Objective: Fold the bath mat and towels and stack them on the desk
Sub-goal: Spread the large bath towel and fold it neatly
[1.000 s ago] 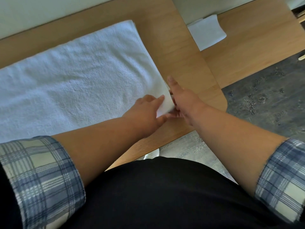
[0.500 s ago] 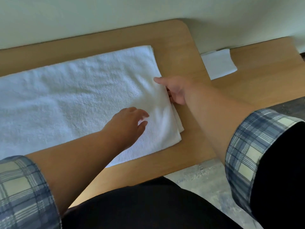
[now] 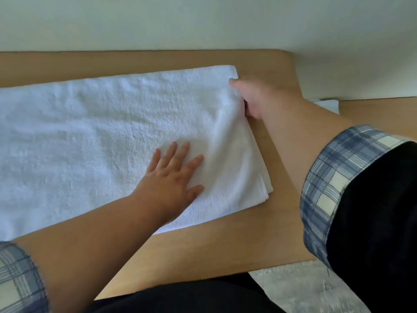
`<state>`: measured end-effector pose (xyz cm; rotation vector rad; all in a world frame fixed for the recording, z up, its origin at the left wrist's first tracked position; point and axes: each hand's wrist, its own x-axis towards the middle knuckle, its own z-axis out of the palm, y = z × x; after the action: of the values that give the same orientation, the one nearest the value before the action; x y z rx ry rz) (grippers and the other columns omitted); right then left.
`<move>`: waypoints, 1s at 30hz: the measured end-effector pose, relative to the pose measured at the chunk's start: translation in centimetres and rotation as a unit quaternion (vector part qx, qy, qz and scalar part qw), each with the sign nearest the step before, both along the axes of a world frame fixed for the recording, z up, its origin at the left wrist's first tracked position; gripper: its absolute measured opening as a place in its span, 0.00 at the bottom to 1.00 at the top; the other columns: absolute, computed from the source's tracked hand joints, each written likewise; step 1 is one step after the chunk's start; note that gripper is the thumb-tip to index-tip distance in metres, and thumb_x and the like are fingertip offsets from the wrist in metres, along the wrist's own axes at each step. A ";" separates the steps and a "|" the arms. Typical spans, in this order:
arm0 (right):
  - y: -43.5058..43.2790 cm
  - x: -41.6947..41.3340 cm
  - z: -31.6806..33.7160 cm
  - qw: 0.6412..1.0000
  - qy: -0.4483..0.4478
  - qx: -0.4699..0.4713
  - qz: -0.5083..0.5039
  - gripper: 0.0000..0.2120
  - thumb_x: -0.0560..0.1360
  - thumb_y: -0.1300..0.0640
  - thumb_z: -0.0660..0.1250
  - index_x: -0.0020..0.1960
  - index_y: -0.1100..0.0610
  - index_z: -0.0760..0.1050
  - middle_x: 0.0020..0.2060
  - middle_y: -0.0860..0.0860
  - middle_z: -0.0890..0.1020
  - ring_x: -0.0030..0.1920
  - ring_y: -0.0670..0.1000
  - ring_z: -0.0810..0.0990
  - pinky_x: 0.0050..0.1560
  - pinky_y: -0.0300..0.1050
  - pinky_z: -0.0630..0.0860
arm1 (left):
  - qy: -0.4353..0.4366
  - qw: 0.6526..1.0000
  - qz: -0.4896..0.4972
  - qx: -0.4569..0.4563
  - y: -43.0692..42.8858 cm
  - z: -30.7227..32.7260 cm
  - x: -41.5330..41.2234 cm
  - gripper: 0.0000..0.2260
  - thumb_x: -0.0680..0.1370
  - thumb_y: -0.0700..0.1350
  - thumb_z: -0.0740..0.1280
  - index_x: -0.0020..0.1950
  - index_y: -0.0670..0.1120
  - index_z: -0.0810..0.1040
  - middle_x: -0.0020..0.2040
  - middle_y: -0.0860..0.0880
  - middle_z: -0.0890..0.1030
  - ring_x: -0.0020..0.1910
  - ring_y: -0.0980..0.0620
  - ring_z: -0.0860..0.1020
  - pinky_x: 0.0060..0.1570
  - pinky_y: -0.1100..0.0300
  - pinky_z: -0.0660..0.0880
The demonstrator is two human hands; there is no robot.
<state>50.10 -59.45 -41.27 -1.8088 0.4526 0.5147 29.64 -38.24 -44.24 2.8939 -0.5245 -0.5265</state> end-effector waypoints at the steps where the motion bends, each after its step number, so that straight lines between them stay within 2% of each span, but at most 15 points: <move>1: -0.1 -0.4 0.1 1.000 0.017 -0.014 0.005 0.12 0.80 0.49 0.66 0.60 0.53 0.76 0.55 0.50 0.83 0.54 0.52 0.83 0.53 0.48 0.80 | 0.000 1.000 -0.001 0.002 0.1 -0.1 0.1 0.33 0.77 0.69 0.42 0.79 0.60 0.42 0.80 0.50 0.35 0.77 0.48 0.32 0.73 0.48 0.29; 2: -0.5 -0.9 0.2 0.999 0.030 -0.021 0.010 0.14 0.78 0.46 0.68 0.60 0.53 0.77 0.54 0.50 0.83 0.53 0.52 0.83 0.52 0.48 0.81 | 0.001 1.000 -0.001 0.002 0.1 -0.1 0.1 0.33 0.77 0.69 0.41 0.79 0.60 0.41 0.80 0.50 0.35 0.77 0.48 0.32 0.73 0.48 0.29; 4: -1.6 -2.9 0.6 0.996 0.054 -0.036 0.056 0.16 0.75 0.45 0.71 0.58 0.54 0.79 0.49 0.49 0.85 0.47 0.50 0.85 0.42 0.44 0.81 | 0.007 1.000 -0.002 0.004 0.0 0.0 0.3 0.33 0.76 0.69 0.42 0.79 0.60 0.41 0.80 0.50 0.35 0.77 0.48 0.32 0.73 0.47 0.30; 6: -2.7 -5.5 0.3 0.987 0.087 -0.049 0.122 0.16 0.74 0.48 0.73 0.57 0.55 0.80 0.47 0.49 0.86 0.43 0.50 0.86 0.38 0.42 0.81 | 0.014 1.000 -0.001 0.005 -0.2 0.0 0.4 0.33 0.76 0.69 0.42 0.79 0.60 0.40 0.80 0.50 0.35 0.77 0.48 0.32 0.73 0.47 0.30; 8: -3.5 -7.3 -0.4 0.984 0.084 -0.051 0.147 0.16 0.75 0.54 0.74 0.60 0.58 0.79 0.52 0.52 0.85 0.49 0.52 0.85 0.48 0.47 0.82 | 0.014 1.000 0.009 -0.006 -0.3 0.1 0.5 0.34 0.75 0.70 0.40 0.79 0.60 0.42 0.80 0.51 0.37 0.77 0.48 0.33 0.74 0.47 0.31; 9: -3.8 -7.6 -0.6 0.988 0.063 -0.049 0.133 0.15 0.75 0.55 0.73 0.60 0.57 0.78 0.53 0.52 0.85 0.50 0.51 0.85 0.50 0.47 0.81 | 0.011 1.000 0.016 -0.016 -0.4 0.1 0.5 0.34 0.75 0.71 0.39 0.79 0.60 0.43 0.81 0.51 0.38 0.78 0.49 0.34 0.74 0.47 0.32; 12: -3.9 -7.6 -0.5 0.992 0.015 -0.072 0.101 0.10 0.78 0.50 0.69 0.57 0.52 0.77 0.52 0.49 0.84 0.47 0.47 0.85 0.46 0.42 0.80 | 0.005 0.999 0.028 -0.025 -0.2 0.2 0.7 0.36 0.73 0.72 0.36 0.79 0.61 0.44 0.81 0.51 0.42 0.78 0.50 0.37 0.75 0.48 0.34; 15: -3.6 -8.4 -0.9 0.976 -0.018 -0.183 0.118 0.18 0.78 0.44 0.65 0.62 0.54 0.76 0.54 0.50 0.82 0.52 0.52 0.81 0.56 0.51 0.79 | 0.010 0.999 0.029 -0.009 -0.2 0.1 0.5 0.37 0.72 0.74 0.34 0.79 0.62 0.42 0.80 0.52 0.38 0.77 0.50 0.33 0.74 0.44 0.32; 17: -3.6 -9.9 -0.6 0.975 -0.019 -0.196 0.099 0.21 0.75 0.37 0.66 0.58 0.53 0.76 0.50 0.48 0.81 0.50 0.50 0.81 0.50 0.50 0.79 | 0.016 0.999 0.029 0.008 -0.5 -0.2 0.3 0.37 0.71 0.75 0.33 0.78 0.62 0.38 0.79 0.52 0.34 0.76 0.49 0.29 0.73 0.42 0.31; 19: -4.1 -11.6 -0.2 0.977 0.000 -0.188 0.099 0.24 0.70 0.33 0.69 0.57 0.48 0.73 0.47 0.43 0.80 0.46 0.45 0.80 0.40 0.43 0.76 | 0.019 0.999 0.033 0.017 -0.7 -0.3 0.3 0.36 0.72 0.74 0.33 0.78 0.62 0.37 0.79 0.53 0.32 0.75 0.49 0.28 0.72 0.41 0.30; 21: -4.5 -12.7 0.1 0.971 -0.002 -0.201 0.130 0.19 0.71 0.35 0.71 0.54 0.45 0.72 0.46 0.40 0.79 0.44 0.41 0.79 0.37 0.38 0.72 | 0.018 0.999 0.035 0.020 -0.7 -0.4 0.4 0.36 0.72 0.74 0.33 0.78 0.62 0.37 0.79 0.53 0.32 0.76 0.48 0.29 0.72 0.40 0.31; 23: -4.5 -13.0 0.0 0.971 -0.023 -0.207 0.117 0.11 0.76 0.40 0.68 0.52 0.45 0.73 0.46 0.41 0.80 0.45 0.42 0.79 0.39 0.39 0.72 | 0.014 0.999 0.034 0.013 -0.7 -0.3 0.4 0.36 0.72 0.75 0.33 0.78 0.63 0.39 0.79 0.53 0.34 0.77 0.48 0.31 0.73 0.40 0.32; 25: -4.2 -13.2 -0.3 0.975 -0.036 -0.203 0.084 0.08 0.79 0.43 0.65 0.53 0.46 0.75 0.46 0.43 0.81 0.46 0.46 0.80 0.42 0.42 0.74 | 0.002 0.999 0.041 -0.004 -0.5 -0.2 0.4 0.37 0.72 0.75 0.32 0.79 0.63 0.43 0.81 0.53 0.39 0.78 0.49 0.35 0.74 0.42 0.36; 28: -3.5 -14.3 -1.1 0.970 -0.034 -0.239 0.033 0.11 0.80 0.44 0.63 0.57 0.49 0.76 0.48 0.45 0.81 0.48 0.49 0.81 0.45 0.46 0.76 | -0.017 0.999 0.044 -0.018 0.4 0.3 1.0 0.36 0.73 0.75 0.35 0.79 0.63 0.50 0.81 0.54 0.48 0.79 0.50 0.44 0.72 0.47 0.43; 30: -2.8 -15.0 -1.2 0.952 -0.062 -0.299 -0.034 0.18 0.80 0.46 0.64 0.67 0.50 0.72 0.58 0.48 0.78 0.57 0.51 0.78 0.55 0.48 0.76 | -0.015 1.000 0.019 -0.001 0.9 0.2 1.2 0.36 0.73 0.76 0.39 0.79 0.63 0.46 0.81 0.54 0.44 0.78 0.51 0.41 0.72 0.48 0.40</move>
<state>35.06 -62.21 -42.47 -2.3796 0.6269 0.2182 30.84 -37.35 -44.04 2.9084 -0.4728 -0.4769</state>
